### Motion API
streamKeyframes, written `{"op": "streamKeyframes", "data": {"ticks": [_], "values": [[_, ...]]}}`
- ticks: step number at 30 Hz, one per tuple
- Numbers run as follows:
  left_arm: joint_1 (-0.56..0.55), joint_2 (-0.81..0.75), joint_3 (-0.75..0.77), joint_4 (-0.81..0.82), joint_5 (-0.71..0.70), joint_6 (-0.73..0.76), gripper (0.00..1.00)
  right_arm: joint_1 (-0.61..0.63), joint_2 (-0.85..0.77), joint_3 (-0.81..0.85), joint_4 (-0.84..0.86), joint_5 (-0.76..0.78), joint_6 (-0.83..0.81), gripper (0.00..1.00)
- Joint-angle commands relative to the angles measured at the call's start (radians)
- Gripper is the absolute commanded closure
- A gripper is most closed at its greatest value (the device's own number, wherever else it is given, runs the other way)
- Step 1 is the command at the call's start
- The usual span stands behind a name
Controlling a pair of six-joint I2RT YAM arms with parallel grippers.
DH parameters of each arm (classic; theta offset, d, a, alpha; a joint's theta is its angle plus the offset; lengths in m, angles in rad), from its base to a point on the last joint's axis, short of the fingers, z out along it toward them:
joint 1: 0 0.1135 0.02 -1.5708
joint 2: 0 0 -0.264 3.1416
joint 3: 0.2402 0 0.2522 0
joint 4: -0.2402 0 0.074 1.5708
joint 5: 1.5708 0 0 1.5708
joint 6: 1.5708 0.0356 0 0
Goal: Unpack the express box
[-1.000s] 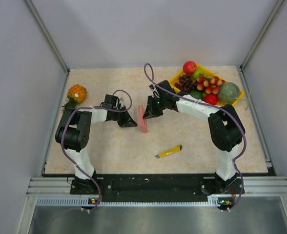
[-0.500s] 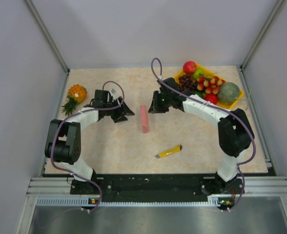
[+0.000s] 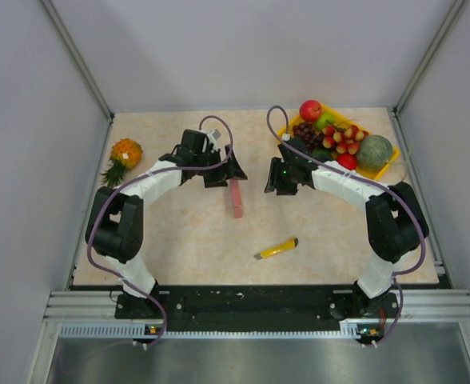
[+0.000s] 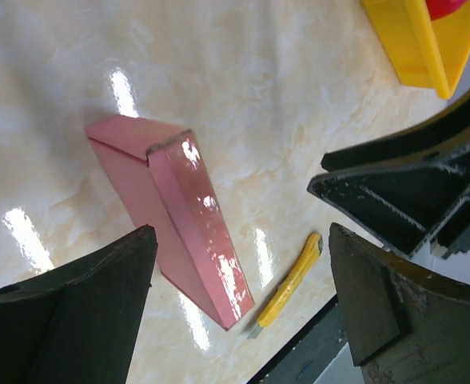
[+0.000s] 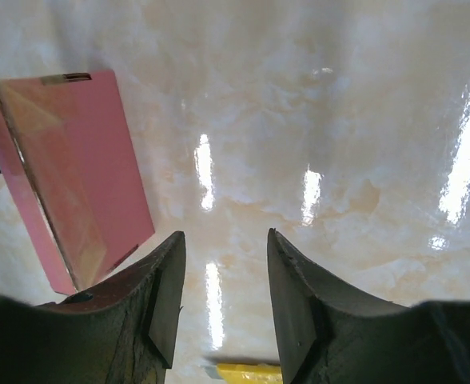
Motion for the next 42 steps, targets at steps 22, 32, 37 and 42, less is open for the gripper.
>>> {"op": "streamKeyframes", "data": {"ticks": [22, 32, 37, 42], "values": [[0.135, 0.067, -0.147, 0.096, 0.225, -0.134, 0.43, -0.010, -0.044, -0.021, -0.018, 0.022, -0.004, 0.56], [0.231, -0.003, -0.285, 0.135, 0.224, -0.156, 0.37, -0.008, -0.044, -0.021, -0.021, 0.004, 0.002, 0.56], [0.254, -0.069, -0.285, -0.006, 0.090, -0.073, 0.24, -0.007, -0.042, -0.021, -0.021, 0.001, 0.000, 0.56], [0.254, -0.140, -0.255, -0.119, -0.129, -0.030, 0.17, 0.015, -0.031, -0.001, -0.021, -0.007, -0.058, 0.56]]}}
